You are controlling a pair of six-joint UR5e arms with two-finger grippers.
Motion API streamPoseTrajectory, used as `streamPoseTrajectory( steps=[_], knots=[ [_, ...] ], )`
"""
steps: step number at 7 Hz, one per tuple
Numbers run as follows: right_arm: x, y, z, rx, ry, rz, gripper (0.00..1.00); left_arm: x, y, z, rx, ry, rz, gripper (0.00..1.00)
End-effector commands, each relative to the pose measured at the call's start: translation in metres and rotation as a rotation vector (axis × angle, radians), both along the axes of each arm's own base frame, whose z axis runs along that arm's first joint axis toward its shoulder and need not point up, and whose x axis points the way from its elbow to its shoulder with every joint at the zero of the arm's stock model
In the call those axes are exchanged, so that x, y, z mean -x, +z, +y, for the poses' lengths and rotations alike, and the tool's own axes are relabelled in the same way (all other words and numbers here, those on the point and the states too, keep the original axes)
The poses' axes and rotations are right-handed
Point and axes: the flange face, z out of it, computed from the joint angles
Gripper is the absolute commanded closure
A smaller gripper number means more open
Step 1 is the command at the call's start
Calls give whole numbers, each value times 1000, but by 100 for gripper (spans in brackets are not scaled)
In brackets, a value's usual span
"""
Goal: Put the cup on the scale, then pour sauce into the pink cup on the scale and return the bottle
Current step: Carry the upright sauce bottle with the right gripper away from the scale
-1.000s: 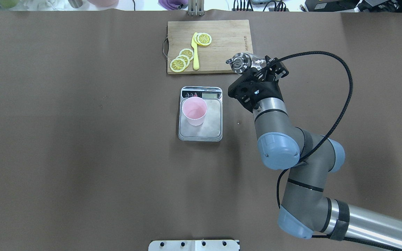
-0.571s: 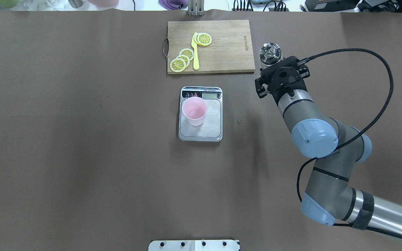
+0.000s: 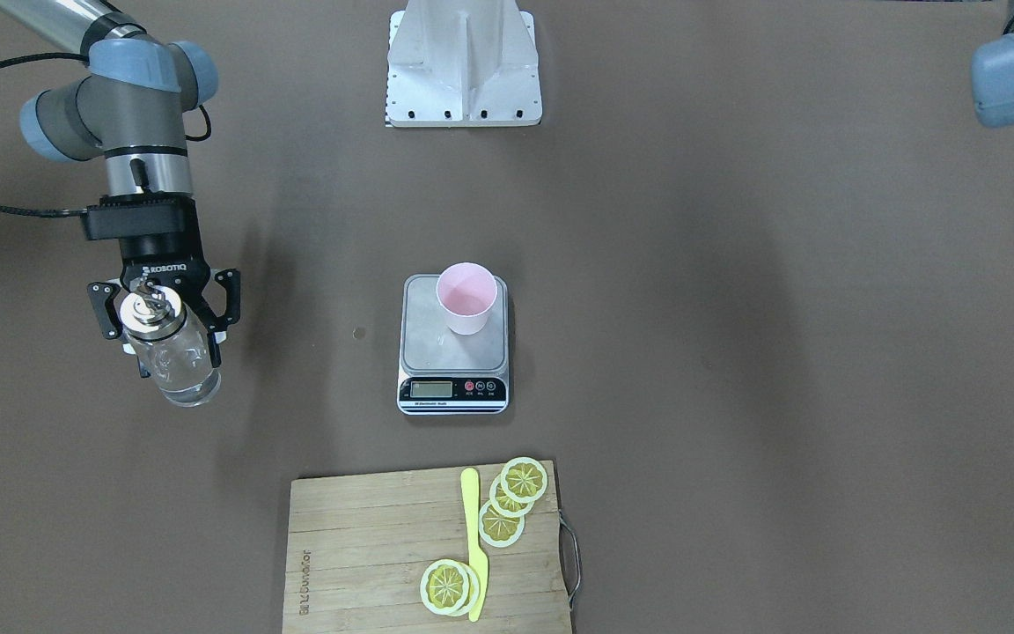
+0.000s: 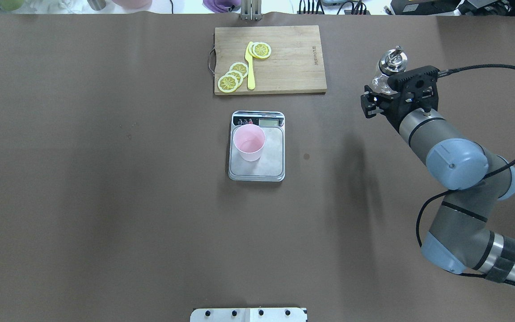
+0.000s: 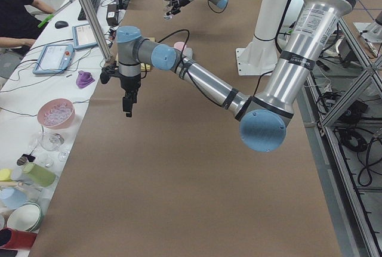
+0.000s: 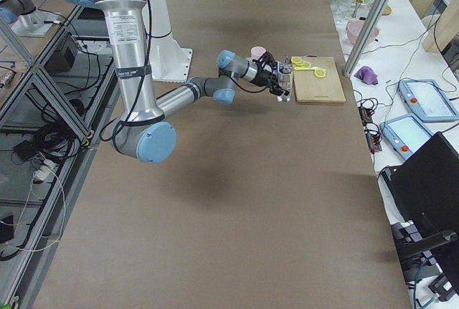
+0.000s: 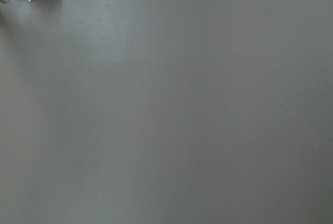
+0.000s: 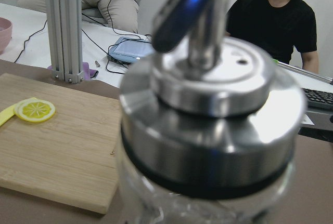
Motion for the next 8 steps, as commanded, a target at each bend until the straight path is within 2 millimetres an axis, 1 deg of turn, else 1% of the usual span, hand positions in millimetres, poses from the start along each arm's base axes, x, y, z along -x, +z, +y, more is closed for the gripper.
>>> streamPoseTrajectory(
  steps=[1, 2, 3, 4, 8],
  knots=[
    [-17, 38, -3, 81, 6, -93, 100, 0, -8, 2, -14, -7, 4, 2],
    [-17, 61, -9, 105, 20, -86, 100, 1, -11, 3, -19, -8, 5, 2],
    [-19, 73, -15, 109, 30, -82, 100, -1, -10, 3, -16, -5, 5, 2],
    [-19, 83, -15, 117, 32, -75, 100, -2, -10, 4, -17, -5, 5, 2],
    [-24, 103, -14, 181, -42, -78, 100, -4, -11, 4, -18, -2, 6, 2]
  ],
)
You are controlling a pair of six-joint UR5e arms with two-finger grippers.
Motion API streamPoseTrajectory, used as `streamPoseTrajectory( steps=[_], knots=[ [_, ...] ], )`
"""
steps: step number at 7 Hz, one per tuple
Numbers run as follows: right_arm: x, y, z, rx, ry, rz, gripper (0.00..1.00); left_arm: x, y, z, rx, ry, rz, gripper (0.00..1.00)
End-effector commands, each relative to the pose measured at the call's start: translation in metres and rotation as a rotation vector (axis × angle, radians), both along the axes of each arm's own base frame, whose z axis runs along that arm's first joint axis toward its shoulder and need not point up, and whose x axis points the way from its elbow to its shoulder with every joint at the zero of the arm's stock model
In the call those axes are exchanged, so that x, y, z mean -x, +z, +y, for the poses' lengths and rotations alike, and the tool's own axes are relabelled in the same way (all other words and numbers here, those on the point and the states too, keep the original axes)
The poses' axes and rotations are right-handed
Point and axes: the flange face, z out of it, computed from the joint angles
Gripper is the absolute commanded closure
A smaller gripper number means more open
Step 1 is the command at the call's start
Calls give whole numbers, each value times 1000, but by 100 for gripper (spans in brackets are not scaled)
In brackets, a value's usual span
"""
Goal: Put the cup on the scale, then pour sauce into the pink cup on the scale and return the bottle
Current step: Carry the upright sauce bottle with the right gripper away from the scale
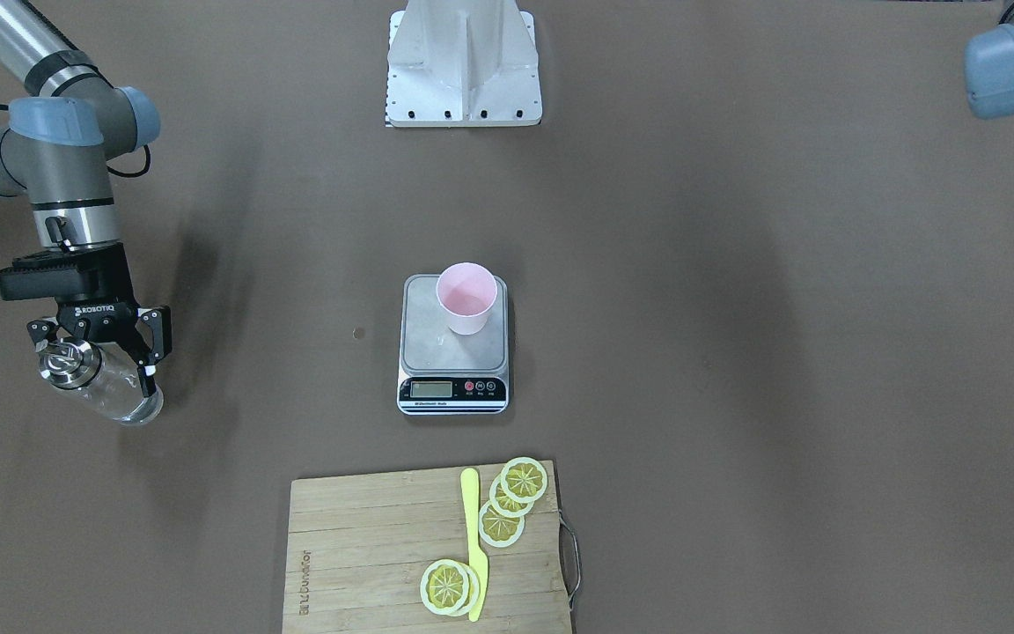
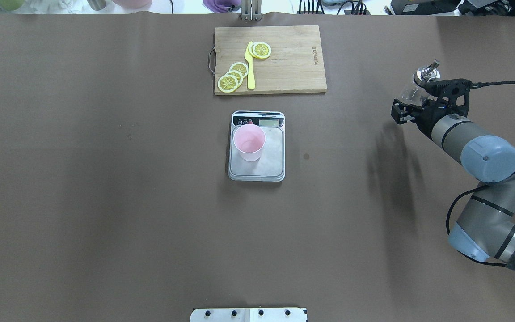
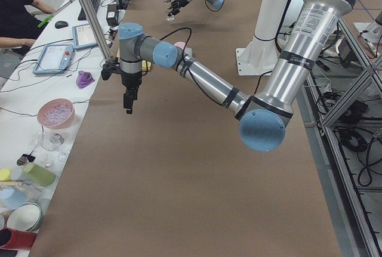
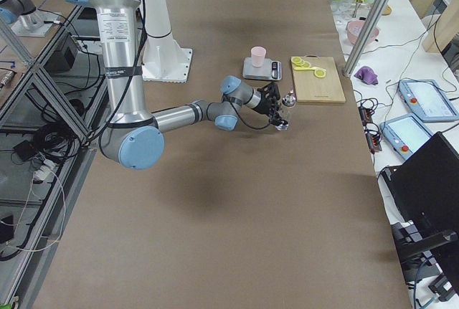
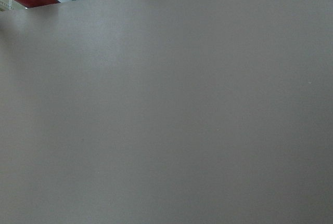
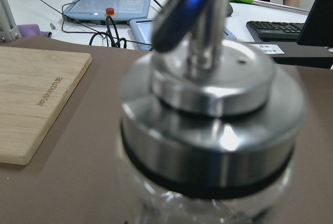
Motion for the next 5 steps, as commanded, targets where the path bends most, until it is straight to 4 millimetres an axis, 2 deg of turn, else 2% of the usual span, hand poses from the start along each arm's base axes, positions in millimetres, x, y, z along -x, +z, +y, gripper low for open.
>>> streamPoseTrajectory(
  steps=[1, 5],
  knots=[
    [0, 15, 0, 27, -20, 12, 100, -1, 0, 0, -1, 2, 0, 2],
    [5, 27, -3, 40, -17, 33, 100, -1, -2, 1, -3, 2, 1, 2]
  ],
)
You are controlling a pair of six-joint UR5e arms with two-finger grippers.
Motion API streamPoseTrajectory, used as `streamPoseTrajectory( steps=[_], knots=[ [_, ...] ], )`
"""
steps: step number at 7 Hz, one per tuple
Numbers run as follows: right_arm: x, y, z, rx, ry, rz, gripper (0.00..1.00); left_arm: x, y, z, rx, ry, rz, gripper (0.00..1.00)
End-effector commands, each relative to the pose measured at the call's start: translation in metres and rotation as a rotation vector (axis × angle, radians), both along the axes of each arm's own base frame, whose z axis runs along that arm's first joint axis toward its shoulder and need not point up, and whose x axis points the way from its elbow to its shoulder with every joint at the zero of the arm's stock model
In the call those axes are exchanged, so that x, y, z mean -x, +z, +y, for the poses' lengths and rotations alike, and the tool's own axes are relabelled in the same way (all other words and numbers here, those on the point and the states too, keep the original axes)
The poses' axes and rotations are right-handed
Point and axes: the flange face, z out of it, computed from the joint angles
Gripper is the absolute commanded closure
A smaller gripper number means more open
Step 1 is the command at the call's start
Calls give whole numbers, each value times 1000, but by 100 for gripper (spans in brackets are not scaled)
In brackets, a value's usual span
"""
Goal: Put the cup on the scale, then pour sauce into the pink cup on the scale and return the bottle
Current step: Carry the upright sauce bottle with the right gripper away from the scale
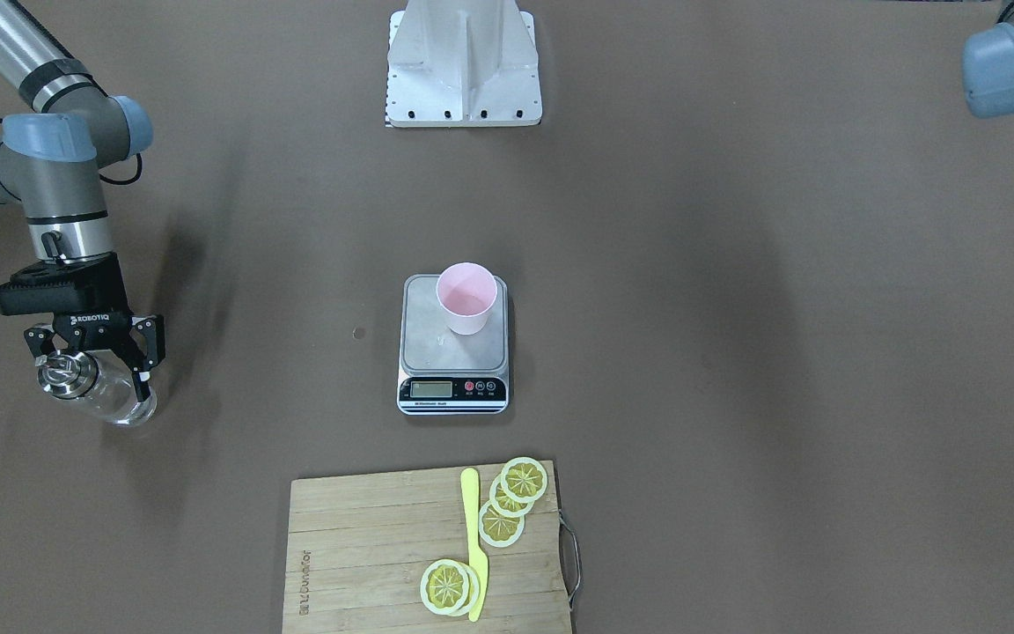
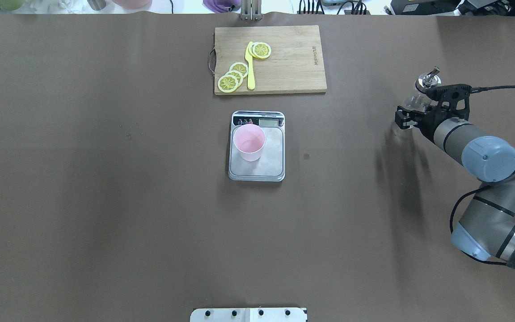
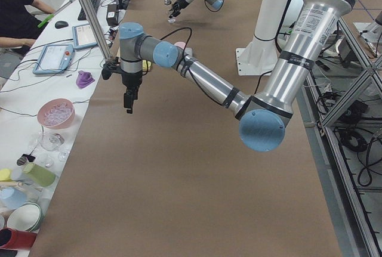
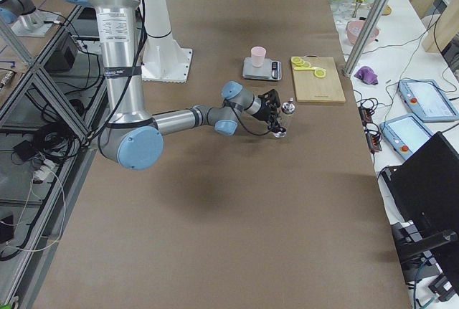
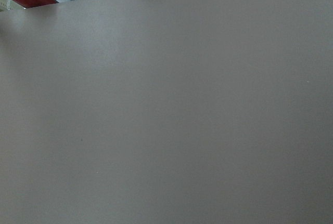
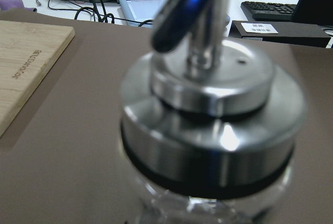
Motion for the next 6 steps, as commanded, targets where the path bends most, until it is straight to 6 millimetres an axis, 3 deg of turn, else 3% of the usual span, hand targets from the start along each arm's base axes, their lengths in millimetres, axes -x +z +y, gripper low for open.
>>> streamPoseTrajectory(
  steps=[1, 3, 4, 6],
  knots=[
    [2, 5, -1, 6, -1, 9, 100, 0, 1, 0, 2, 0, 0, 2],
    [4, 9, -2, 10, -2, 15, 86, 0, 0, -1, 0, 1, 0, 2],
    [4, 9, -1, 11, -4, 15, 84, 0, 0, -1, 0, 1, 0, 2],
    [3, 8, -2, 10, -2, 14, 46, 0, 1, -1, 4, 0, -1, 2]
  ],
)
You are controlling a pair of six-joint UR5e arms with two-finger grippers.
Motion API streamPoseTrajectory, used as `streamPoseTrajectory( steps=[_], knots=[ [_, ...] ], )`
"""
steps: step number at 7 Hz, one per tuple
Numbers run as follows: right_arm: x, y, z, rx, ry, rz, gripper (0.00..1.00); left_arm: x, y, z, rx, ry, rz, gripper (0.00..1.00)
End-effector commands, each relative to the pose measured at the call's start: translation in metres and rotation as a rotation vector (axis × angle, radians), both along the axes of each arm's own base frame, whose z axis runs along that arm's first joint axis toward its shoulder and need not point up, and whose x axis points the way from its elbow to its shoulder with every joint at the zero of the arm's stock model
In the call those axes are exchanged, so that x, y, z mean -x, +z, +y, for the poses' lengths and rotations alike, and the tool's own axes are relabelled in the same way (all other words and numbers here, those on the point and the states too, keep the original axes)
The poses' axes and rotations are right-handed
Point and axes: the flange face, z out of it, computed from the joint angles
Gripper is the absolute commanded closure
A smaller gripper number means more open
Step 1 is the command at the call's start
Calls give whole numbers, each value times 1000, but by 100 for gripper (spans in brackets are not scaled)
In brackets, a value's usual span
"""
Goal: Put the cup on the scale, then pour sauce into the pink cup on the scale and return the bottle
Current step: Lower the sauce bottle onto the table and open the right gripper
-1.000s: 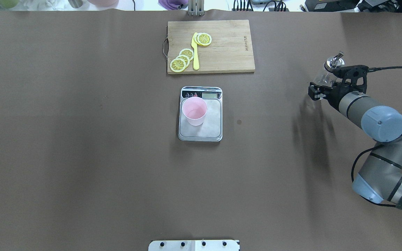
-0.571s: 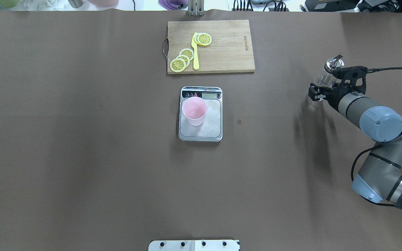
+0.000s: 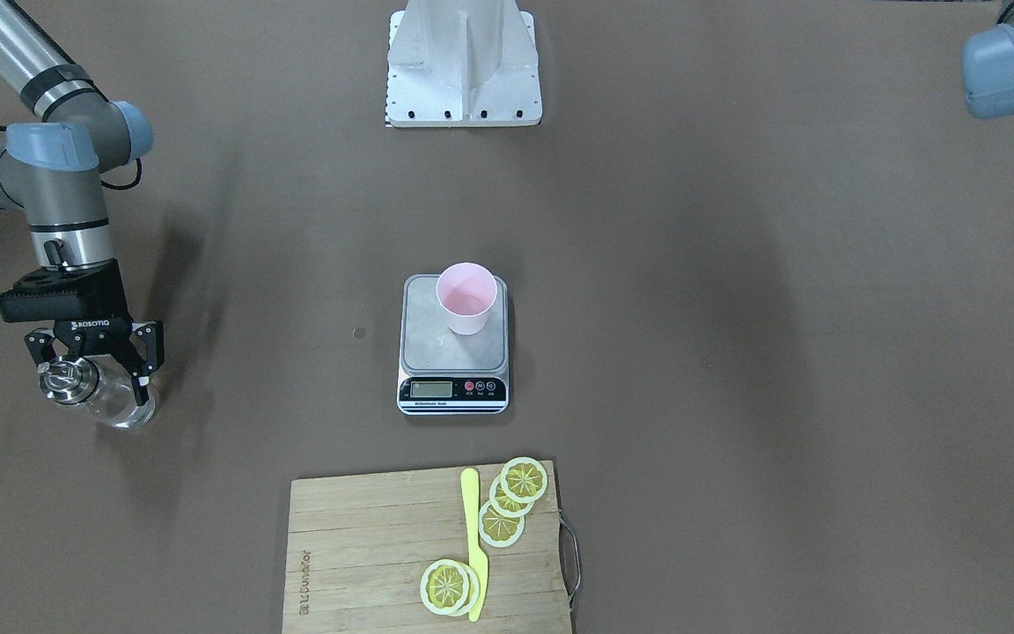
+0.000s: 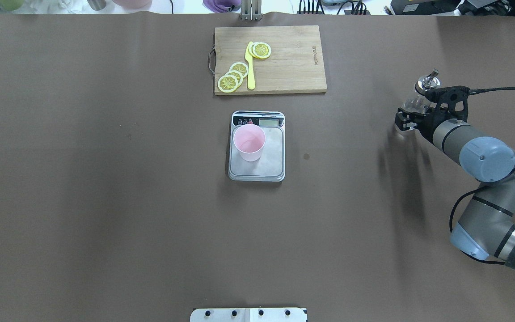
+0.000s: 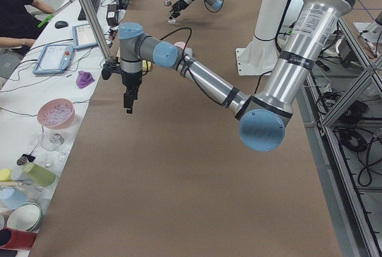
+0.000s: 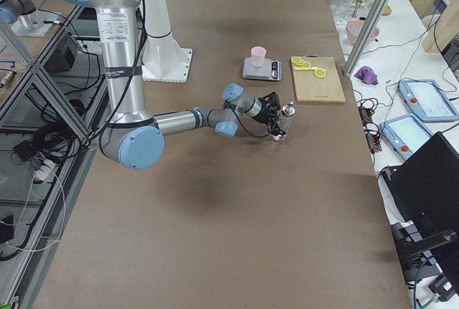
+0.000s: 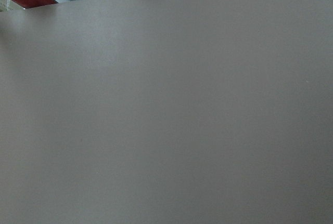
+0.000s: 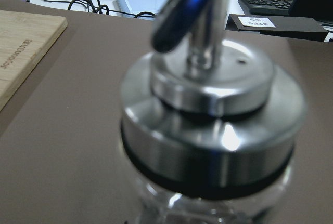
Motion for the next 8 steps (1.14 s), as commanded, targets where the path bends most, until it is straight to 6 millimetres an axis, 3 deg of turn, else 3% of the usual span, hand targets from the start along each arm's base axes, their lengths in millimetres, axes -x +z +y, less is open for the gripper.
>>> streamPoseTrajectory(
  steps=[1, 2, 3, 6, 8],
  knots=[
    [-1, 1, 0, -3, -6, 6, 29, 0, 1, 0, 3, -2, -2, 2],
    [-1, 2, 1, -1, -5, 6, 11, 0, 0, -1, 0, 0, -2, 2],
    [-3, 3, 2, 1, -7, 7, 1, 0, -1, -2, -1, 0, -1, 2],
    [-5, 7, 4, 9, -2, 5, 1, 0, -4, -1, -3, -2, 0, 2],
    [-14, 18, 26, 24, -28, 16, 1, 1, -4, 0, -5, -3, 0, 2]
  ],
)
